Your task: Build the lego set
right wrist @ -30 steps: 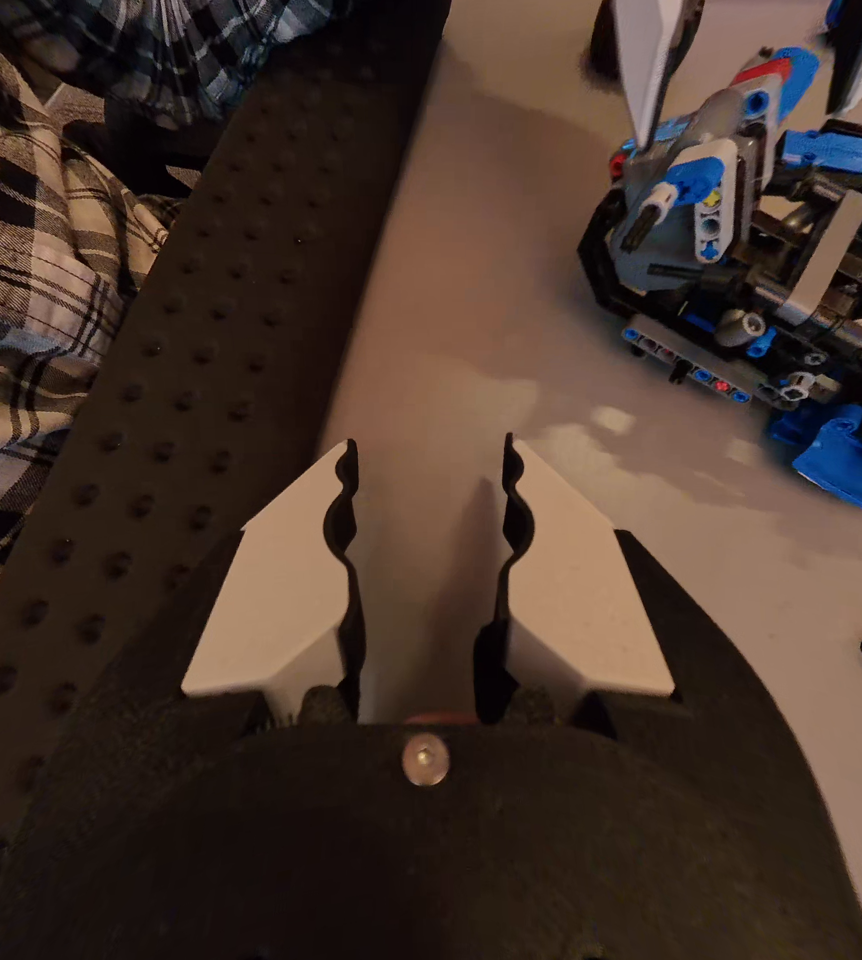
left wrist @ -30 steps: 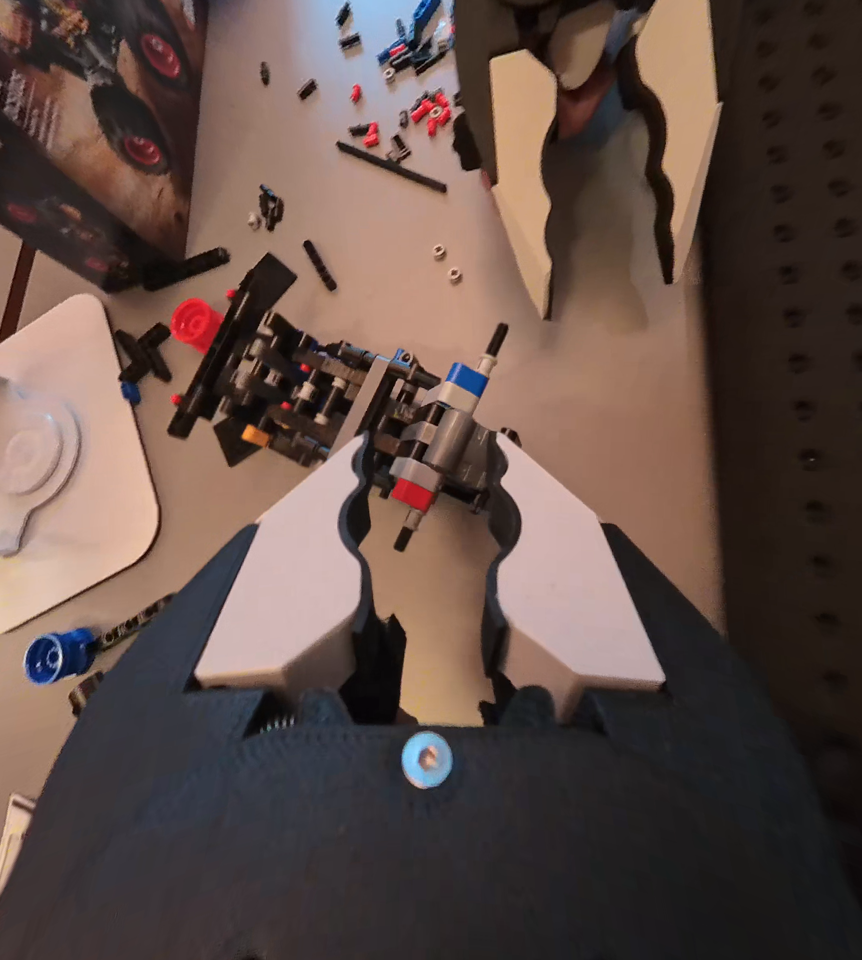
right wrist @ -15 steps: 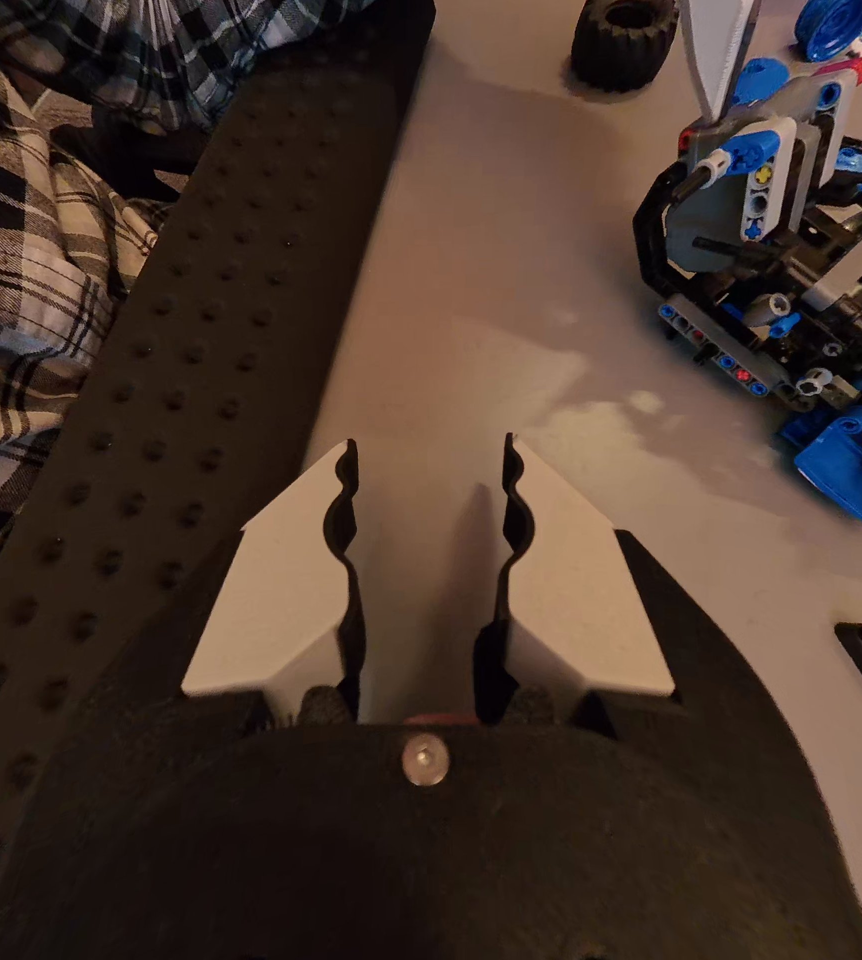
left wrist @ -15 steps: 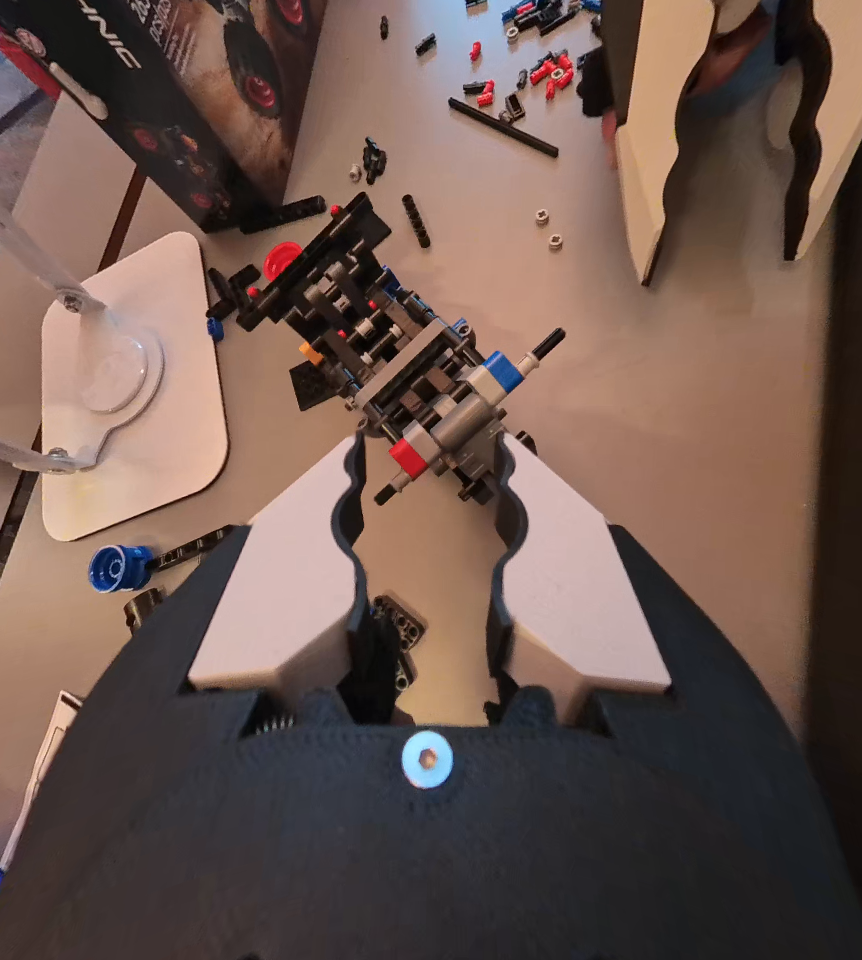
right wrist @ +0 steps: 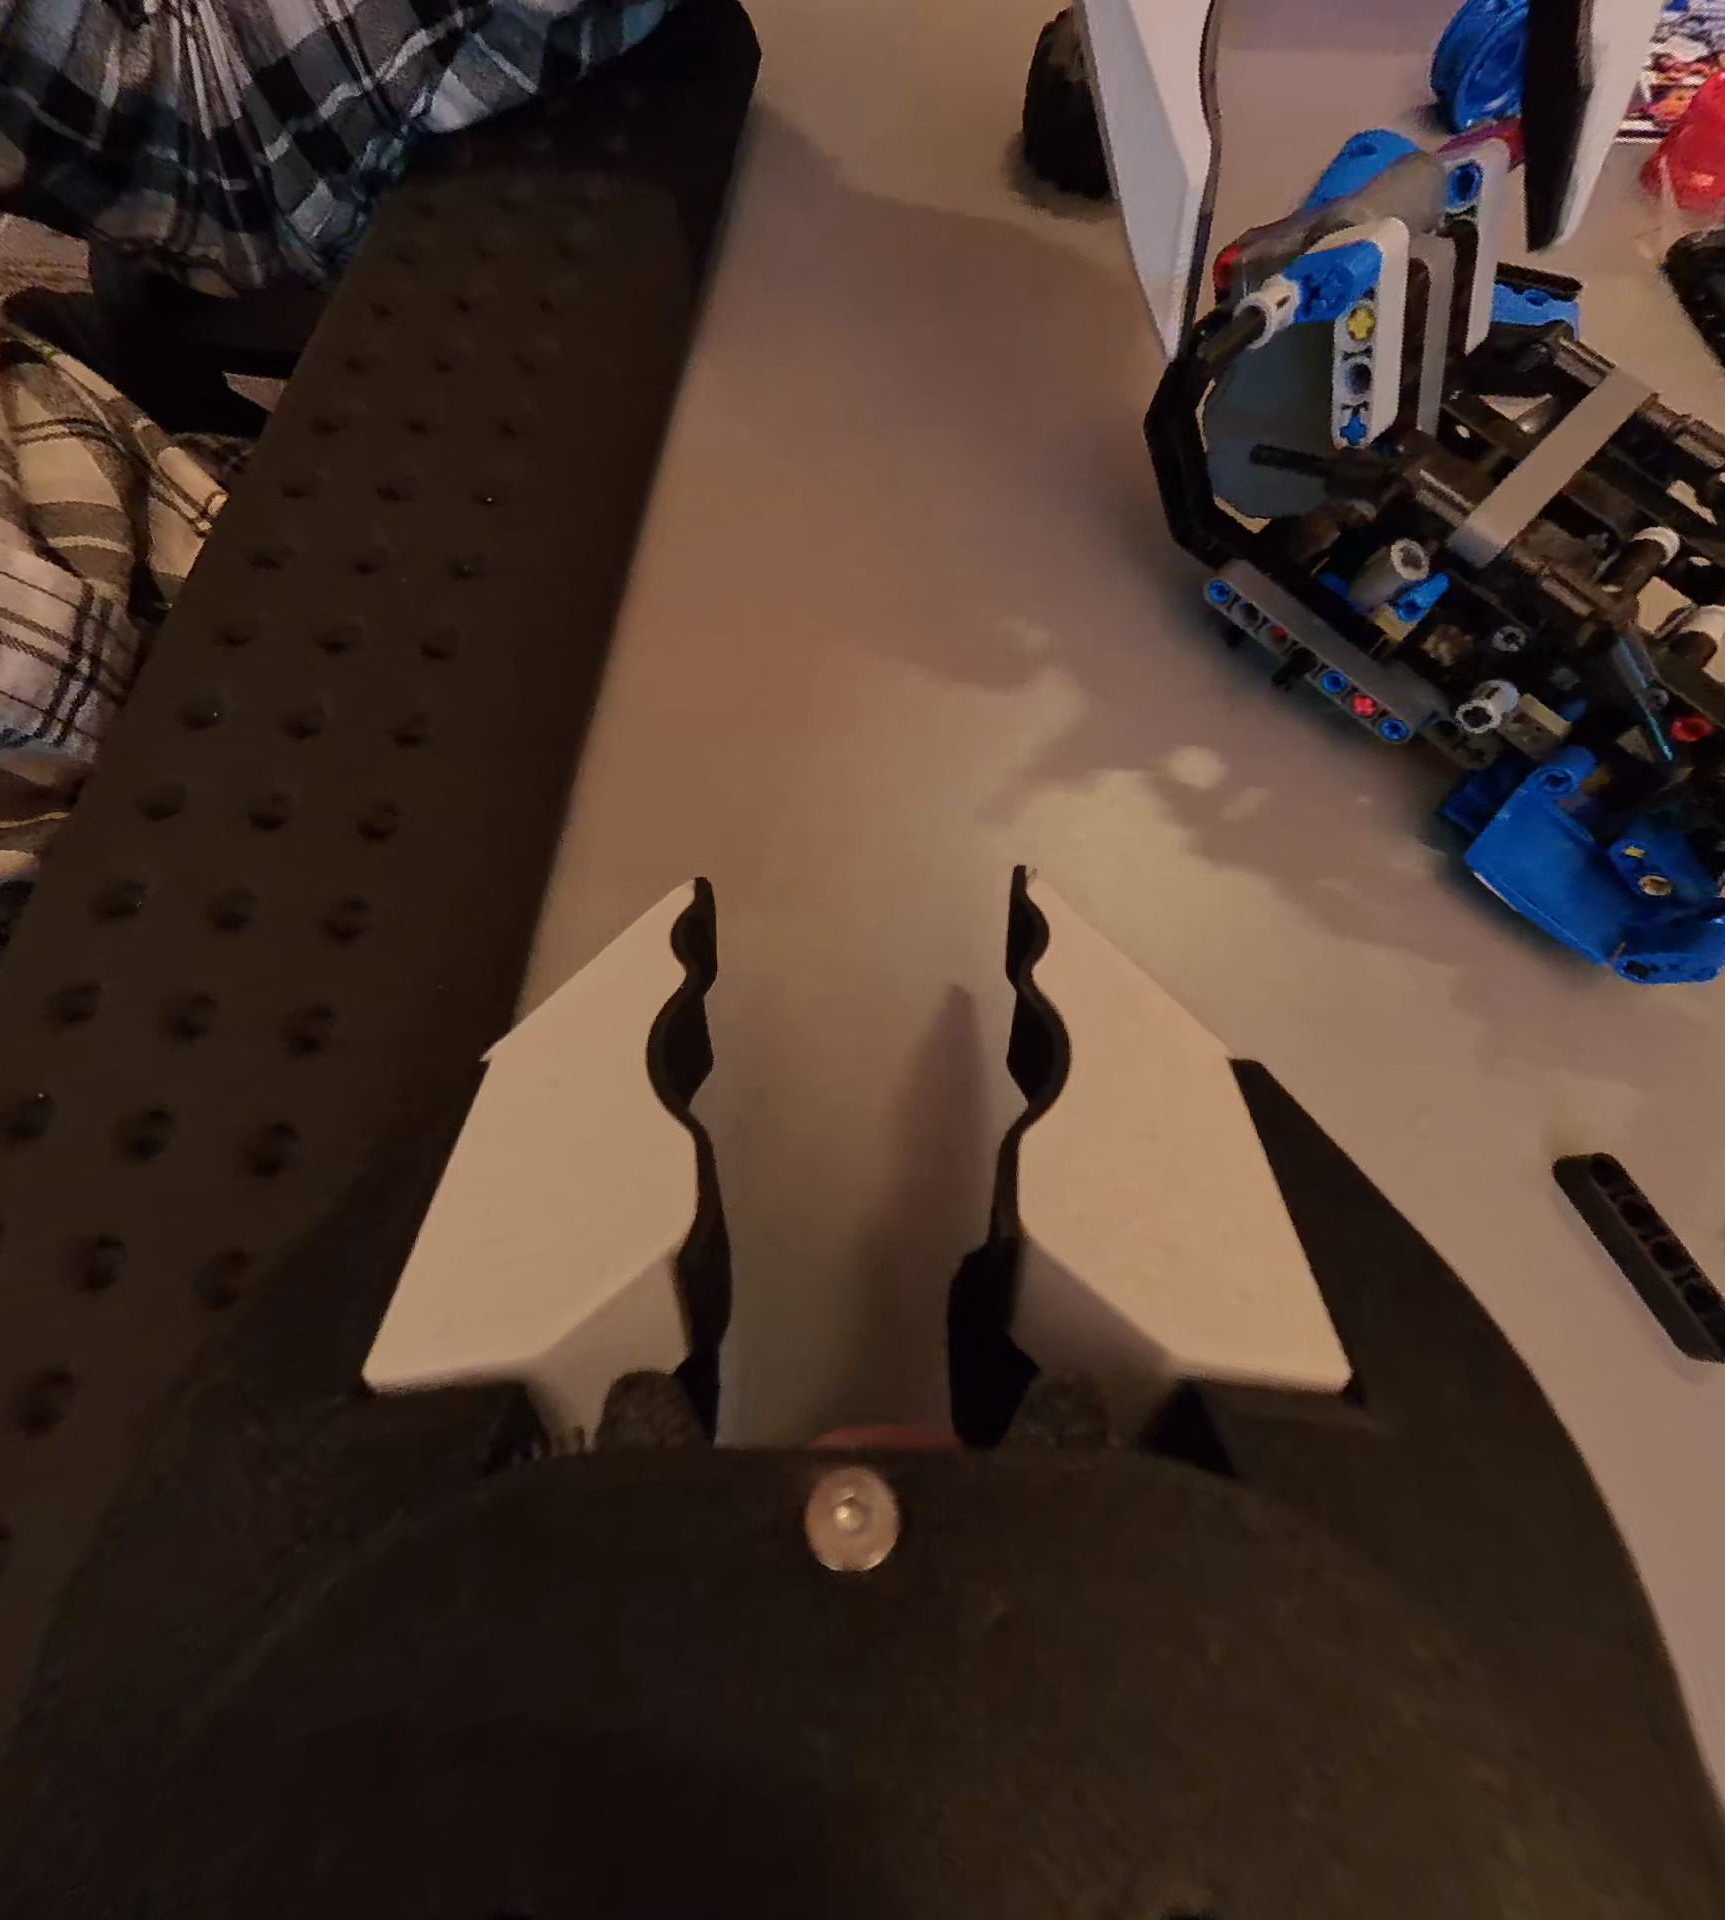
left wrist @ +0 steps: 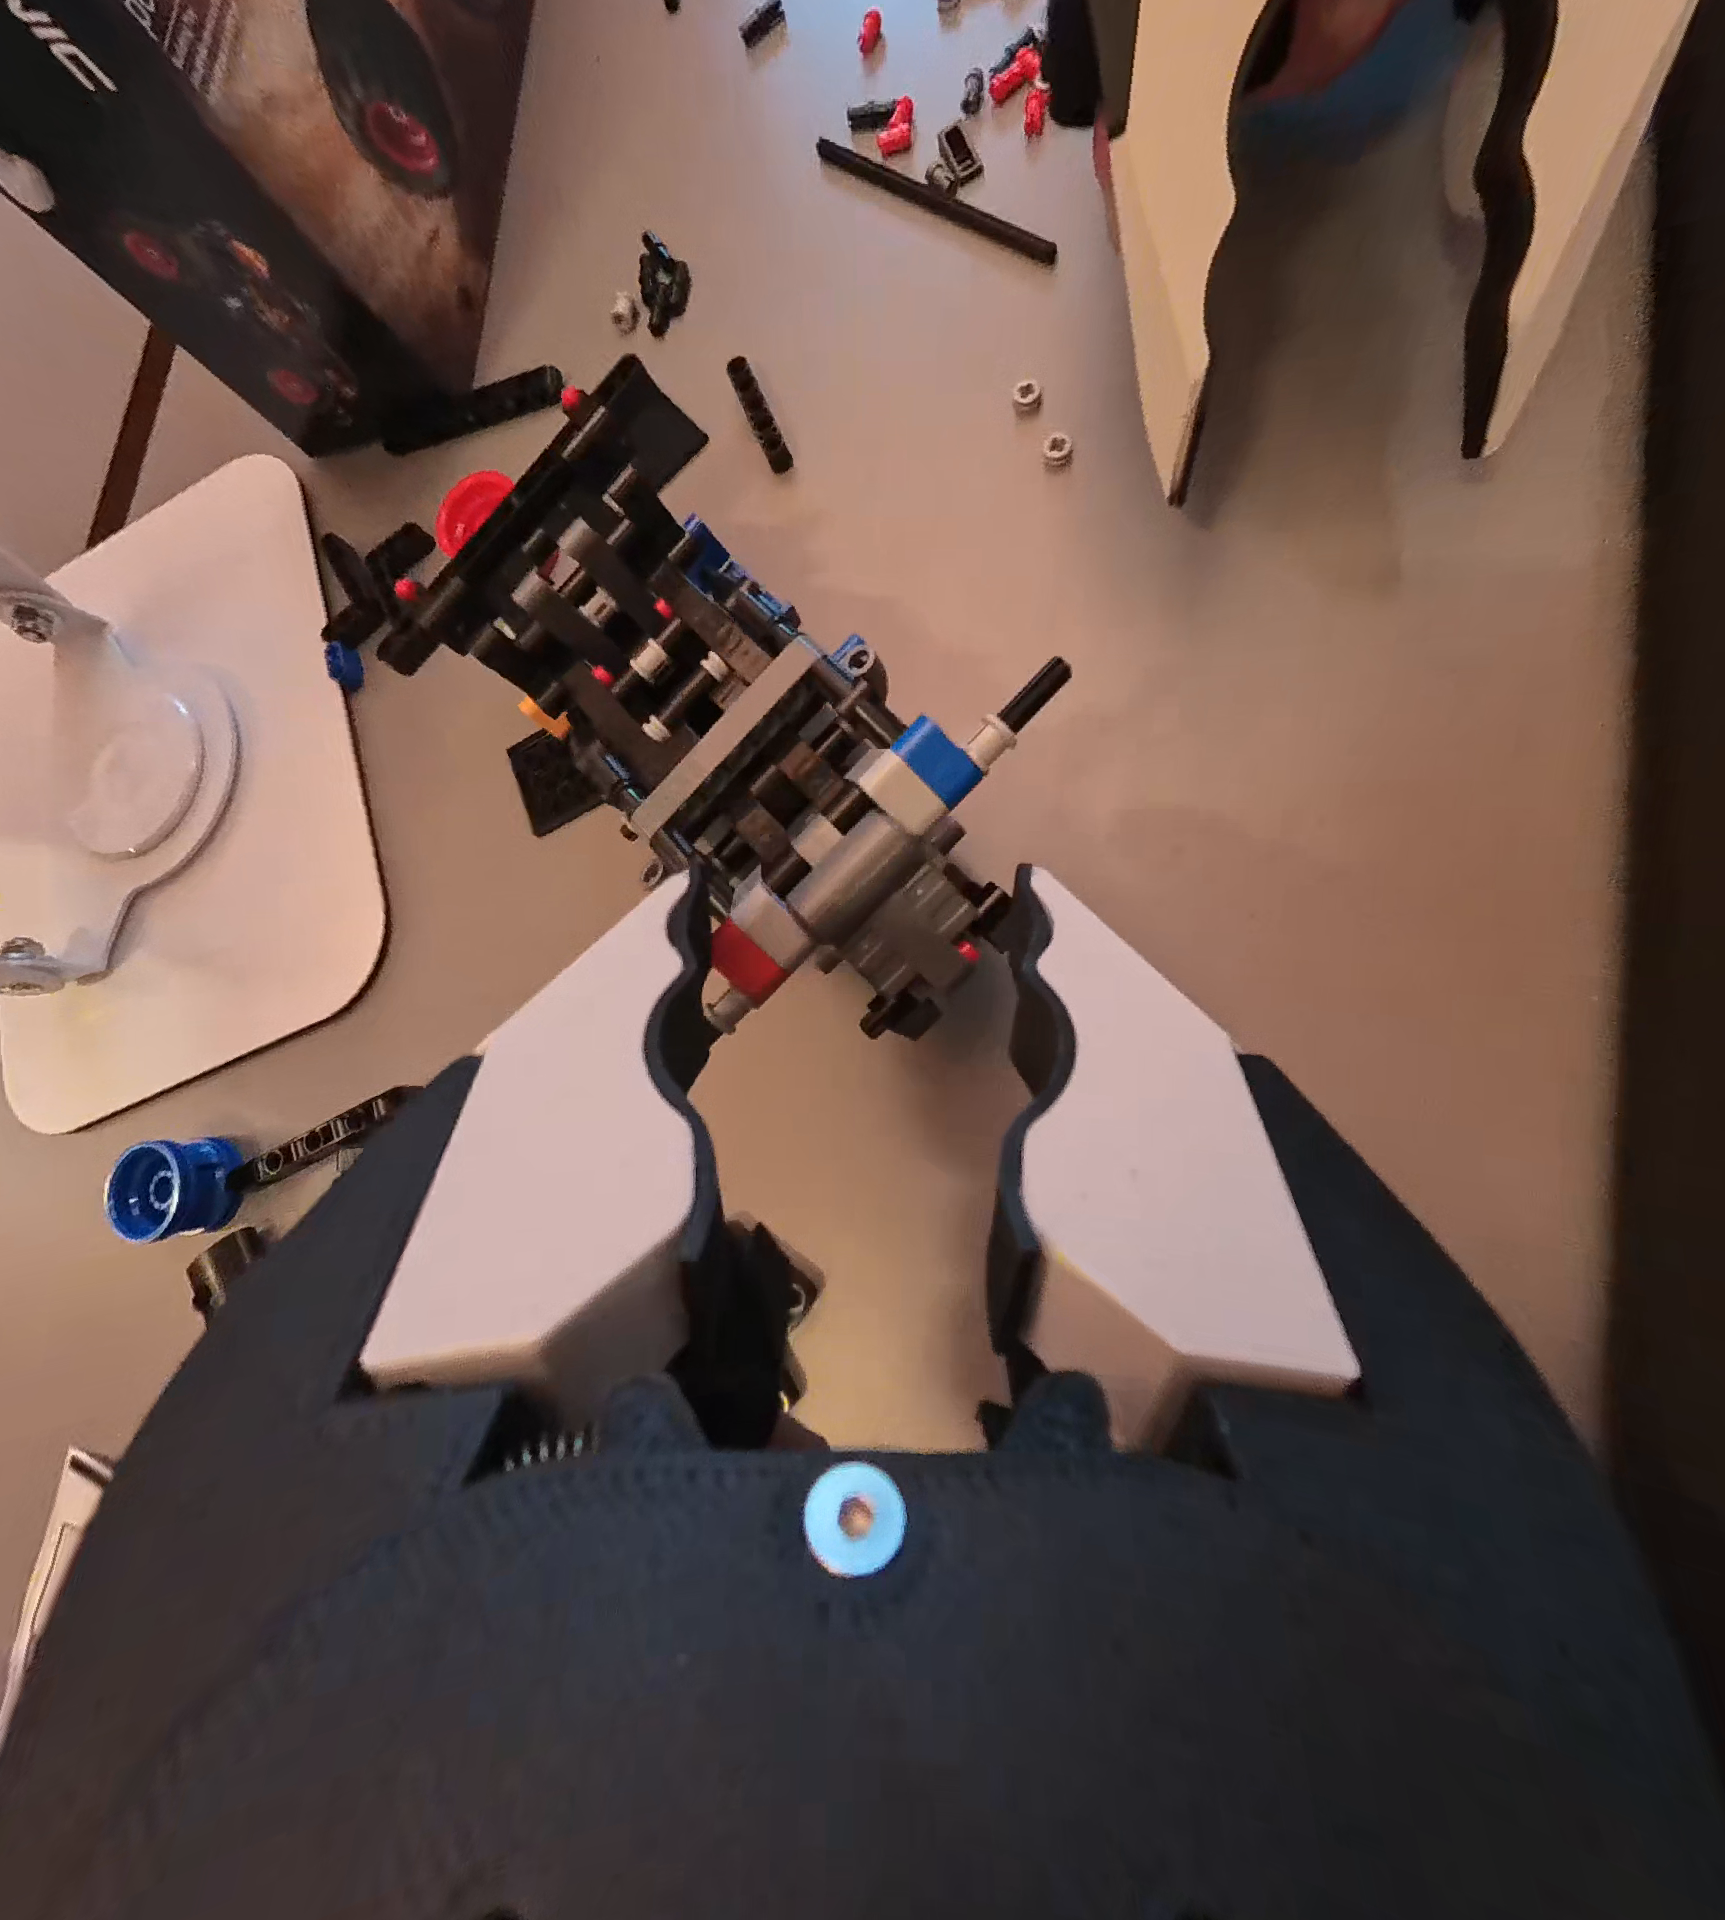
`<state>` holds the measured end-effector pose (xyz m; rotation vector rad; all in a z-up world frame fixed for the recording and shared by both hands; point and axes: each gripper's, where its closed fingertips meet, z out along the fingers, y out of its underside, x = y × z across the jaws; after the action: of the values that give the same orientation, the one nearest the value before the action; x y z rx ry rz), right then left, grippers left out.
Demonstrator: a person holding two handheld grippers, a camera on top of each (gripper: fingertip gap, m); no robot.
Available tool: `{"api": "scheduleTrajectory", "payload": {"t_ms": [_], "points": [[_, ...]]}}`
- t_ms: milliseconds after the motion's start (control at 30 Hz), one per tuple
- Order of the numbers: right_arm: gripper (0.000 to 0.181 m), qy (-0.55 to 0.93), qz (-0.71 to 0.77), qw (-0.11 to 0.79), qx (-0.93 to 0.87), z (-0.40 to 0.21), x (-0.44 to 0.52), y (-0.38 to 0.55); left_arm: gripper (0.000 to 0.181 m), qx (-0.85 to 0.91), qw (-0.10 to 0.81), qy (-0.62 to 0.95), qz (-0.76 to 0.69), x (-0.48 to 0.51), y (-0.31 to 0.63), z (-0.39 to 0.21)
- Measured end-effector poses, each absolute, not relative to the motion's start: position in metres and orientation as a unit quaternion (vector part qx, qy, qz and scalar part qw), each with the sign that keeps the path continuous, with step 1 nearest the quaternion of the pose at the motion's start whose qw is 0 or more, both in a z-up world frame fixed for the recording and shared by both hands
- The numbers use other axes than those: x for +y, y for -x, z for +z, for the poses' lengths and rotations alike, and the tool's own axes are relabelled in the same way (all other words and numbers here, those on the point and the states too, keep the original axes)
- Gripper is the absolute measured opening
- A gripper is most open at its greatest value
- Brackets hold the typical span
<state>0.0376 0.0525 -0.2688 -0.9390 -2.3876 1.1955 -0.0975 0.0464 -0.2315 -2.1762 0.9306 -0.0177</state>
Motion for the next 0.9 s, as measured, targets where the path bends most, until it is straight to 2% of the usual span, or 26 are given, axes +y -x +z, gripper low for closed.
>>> {"api": "scheduleTrajectory", "payload": {"t_ms": [267, 500, 600, 800, 900], "points": [[0.055, 0.335, 0.417, 0.163, -0.829, -0.268, 0.058, -0.034, 0.057, 0.336, 0.380, 0.861, 0.019, 0.042, 0.121, -0.228], [0.056, 0.339, 0.423, 0.172, -0.823, -0.262, 0.062, -0.033, 0.082, 0.297, 0.381, 0.875, 0.010, 0.040, 0.134, -0.229], [0.056, 0.339, 0.422, 0.173, -0.823, -0.262, 0.064, -0.033, 0.087, 0.307, 0.368, 0.878, 0.011, 0.041, 0.129, -0.235], [0.056, 0.337, 0.419, 0.173, -0.825, -0.263, 0.064, -0.033, 0.085, 0.329, 0.360, 0.873, 0.007, 0.049, 0.112, -0.242], [0.056, 0.337, 0.418, 0.173, -0.825, -0.263, 0.065, -0.033, 0.076, 0.337, 0.339, 0.878, 0.019, 0.052, 0.111, -0.252]]}}
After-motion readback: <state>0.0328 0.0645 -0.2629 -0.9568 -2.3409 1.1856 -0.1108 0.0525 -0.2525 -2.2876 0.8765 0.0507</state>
